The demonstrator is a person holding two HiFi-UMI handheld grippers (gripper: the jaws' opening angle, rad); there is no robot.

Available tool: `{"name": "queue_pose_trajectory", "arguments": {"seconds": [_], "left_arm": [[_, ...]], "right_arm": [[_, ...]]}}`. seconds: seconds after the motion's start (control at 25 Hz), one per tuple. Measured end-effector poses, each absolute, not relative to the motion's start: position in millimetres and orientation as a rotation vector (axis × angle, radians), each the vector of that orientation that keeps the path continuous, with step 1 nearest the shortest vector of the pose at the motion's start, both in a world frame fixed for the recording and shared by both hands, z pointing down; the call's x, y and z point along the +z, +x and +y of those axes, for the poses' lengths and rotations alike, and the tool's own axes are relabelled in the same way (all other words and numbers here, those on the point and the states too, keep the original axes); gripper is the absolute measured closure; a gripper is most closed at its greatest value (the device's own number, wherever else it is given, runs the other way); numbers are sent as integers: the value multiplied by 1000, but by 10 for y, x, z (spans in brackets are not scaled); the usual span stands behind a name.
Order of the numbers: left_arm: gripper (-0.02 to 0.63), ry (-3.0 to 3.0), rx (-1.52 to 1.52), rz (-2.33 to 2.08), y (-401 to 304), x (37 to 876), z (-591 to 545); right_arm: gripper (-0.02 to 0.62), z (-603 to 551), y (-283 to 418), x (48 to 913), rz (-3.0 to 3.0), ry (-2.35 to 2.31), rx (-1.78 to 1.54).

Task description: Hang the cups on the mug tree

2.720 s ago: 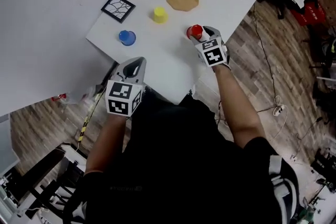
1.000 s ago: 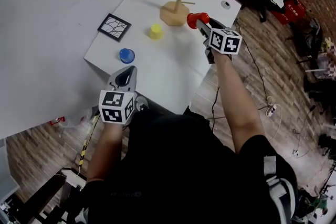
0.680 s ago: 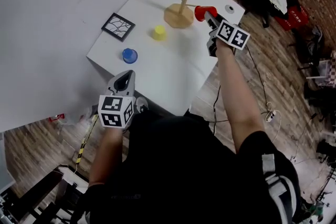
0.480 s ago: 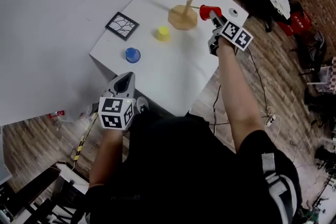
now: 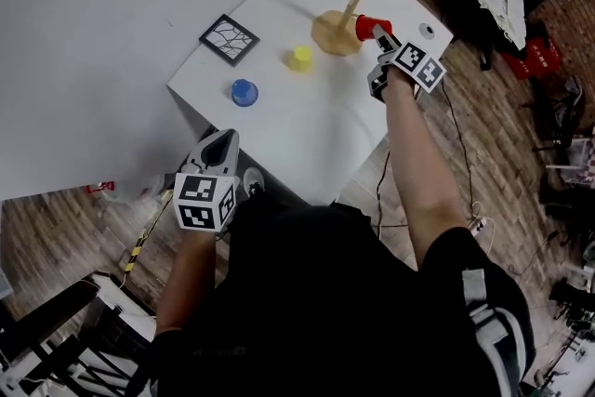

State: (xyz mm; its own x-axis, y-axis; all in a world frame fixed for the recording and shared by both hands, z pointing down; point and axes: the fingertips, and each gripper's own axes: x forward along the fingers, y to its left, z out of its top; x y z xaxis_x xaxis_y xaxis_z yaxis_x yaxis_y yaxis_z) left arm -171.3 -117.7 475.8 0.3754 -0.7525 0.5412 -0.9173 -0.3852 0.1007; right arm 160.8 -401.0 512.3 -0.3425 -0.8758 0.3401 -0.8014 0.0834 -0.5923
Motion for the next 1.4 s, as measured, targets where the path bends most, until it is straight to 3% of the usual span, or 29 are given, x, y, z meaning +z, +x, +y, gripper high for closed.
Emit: {"name": "queue_pose_trajectory", "arguments": {"seconds": [0.52,1.4], "left_arm": [[589,2237,581,-1472,-1699,4748,-1172],[589,2349,596,-1364,-1484,4712,-1560]], "right_arm": [[368,-4048,1450,5299,2268,-1610,-1249],[364,-3448,1570,5013,2393,-1551,-1139]]}}
